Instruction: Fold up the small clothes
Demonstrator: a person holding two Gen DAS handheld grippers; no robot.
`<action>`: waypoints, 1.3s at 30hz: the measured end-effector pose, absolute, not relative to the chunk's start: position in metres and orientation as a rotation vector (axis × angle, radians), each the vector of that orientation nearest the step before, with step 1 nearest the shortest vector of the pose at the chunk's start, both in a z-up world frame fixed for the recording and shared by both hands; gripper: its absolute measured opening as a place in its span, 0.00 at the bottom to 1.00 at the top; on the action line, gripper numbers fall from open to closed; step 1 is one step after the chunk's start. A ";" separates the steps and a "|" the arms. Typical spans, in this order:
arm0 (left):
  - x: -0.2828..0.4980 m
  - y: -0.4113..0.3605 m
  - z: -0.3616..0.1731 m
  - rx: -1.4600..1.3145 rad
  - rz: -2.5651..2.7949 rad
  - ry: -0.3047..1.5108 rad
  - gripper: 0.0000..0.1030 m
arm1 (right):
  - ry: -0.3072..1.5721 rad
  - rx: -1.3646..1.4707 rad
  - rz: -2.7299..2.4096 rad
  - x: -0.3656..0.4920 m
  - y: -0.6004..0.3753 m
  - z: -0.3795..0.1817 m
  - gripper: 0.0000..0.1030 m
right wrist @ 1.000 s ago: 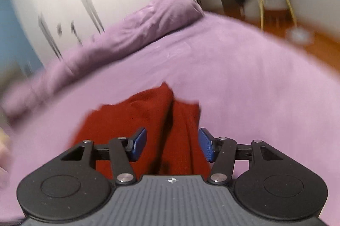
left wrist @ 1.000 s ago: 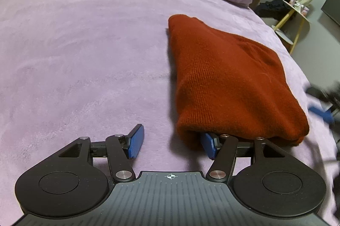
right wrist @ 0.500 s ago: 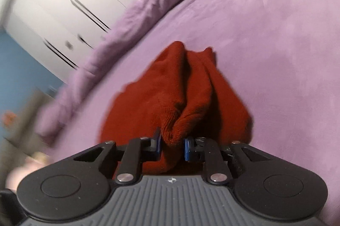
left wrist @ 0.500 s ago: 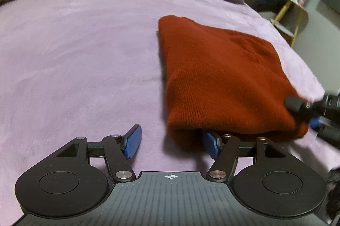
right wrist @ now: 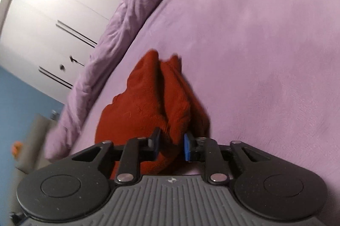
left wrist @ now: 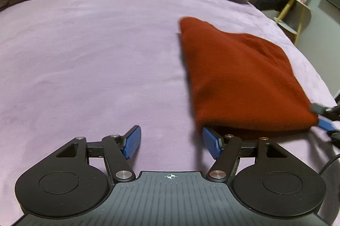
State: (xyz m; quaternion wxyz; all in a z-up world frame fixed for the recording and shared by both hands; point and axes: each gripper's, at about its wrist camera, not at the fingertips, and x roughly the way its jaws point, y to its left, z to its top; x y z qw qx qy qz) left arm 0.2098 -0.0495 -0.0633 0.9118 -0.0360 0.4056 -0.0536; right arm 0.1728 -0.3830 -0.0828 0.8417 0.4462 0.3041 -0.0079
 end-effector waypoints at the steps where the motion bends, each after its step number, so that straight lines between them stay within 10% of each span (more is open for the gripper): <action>1: 0.207 -0.042 -0.060 -0.079 -0.086 0.822 0.66 | 0.625 0.872 -0.059 0.169 -0.383 -0.071 0.28; 11: 0.256 -0.062 -0.022 -0.167 -0.081 0.718 0.70 | 0.779 0.564 0.049 0.267 -0.337 -0.044 0.43; 13: 0.269 -0.076 -0.020 -0.135 -0.086 0.707 0.71 | 0.746 0.505 0.045 0.280 -0.330 -0.041 0.14; 21: 0.294 -0.104 -0.049 -0.099 -0.090 0.735 0.73 | 0.651 0.431 -0.068 0.277 -0.349 -0.070 0.07; 39: 0.387 -0.143 -0.082 0.007 -0.005 0.680 0.81 | 0.587 0.255 0.006 0.371 -0.320 -0.070 0.31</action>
